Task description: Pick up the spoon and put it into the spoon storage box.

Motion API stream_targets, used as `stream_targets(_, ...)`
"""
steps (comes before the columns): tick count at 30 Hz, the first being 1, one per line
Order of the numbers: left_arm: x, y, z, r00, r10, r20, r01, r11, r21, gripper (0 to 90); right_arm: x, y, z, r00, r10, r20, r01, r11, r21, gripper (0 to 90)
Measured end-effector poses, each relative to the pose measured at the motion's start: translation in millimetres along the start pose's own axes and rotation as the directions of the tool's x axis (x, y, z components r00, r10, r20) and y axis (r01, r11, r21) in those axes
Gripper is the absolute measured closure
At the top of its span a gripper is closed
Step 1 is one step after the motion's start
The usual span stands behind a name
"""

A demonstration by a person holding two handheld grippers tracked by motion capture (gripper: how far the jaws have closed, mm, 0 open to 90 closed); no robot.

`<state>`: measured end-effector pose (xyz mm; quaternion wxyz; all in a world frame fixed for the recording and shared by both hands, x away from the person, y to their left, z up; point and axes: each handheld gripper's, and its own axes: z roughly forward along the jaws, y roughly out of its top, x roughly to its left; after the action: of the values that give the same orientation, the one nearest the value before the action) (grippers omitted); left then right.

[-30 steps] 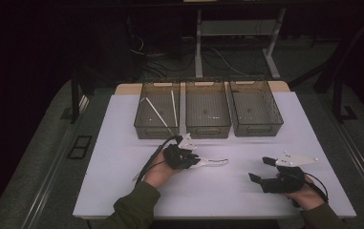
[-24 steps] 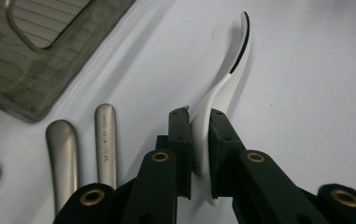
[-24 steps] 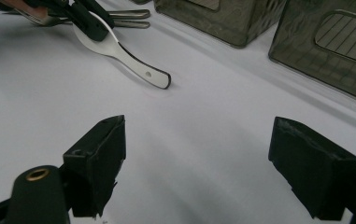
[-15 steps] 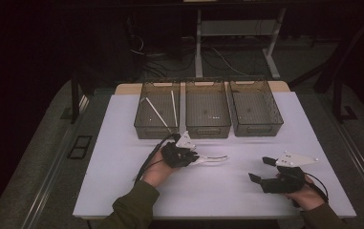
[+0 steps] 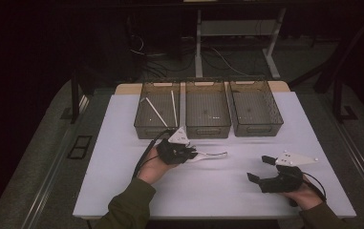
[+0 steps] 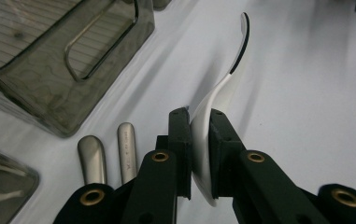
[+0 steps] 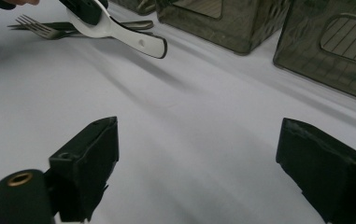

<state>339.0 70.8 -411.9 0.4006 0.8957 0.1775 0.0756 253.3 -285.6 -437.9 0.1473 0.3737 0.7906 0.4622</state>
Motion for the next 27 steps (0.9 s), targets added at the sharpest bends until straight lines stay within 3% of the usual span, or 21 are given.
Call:
stream_targets(10, 4.1, 8.6, -9.5, 0.9997, 0.0, 0.023, 0.001, 0.9993, -0.038, 80.8, -0.9, -0.8, 2.8, 1.0, 0.004, 0.005, -0.004, 1.0, 0.015, 12.2)
stream_targets(27, 13.5, 44.2, -17.5, 0.9978, 0.066, 0.012, -0.065, 0.9963, -0.056, 80.8, -0.1, -0.1, -1.1, 0.9995, 0.016, 0.026, -0.016, 1.0, 0.005, 12.2)
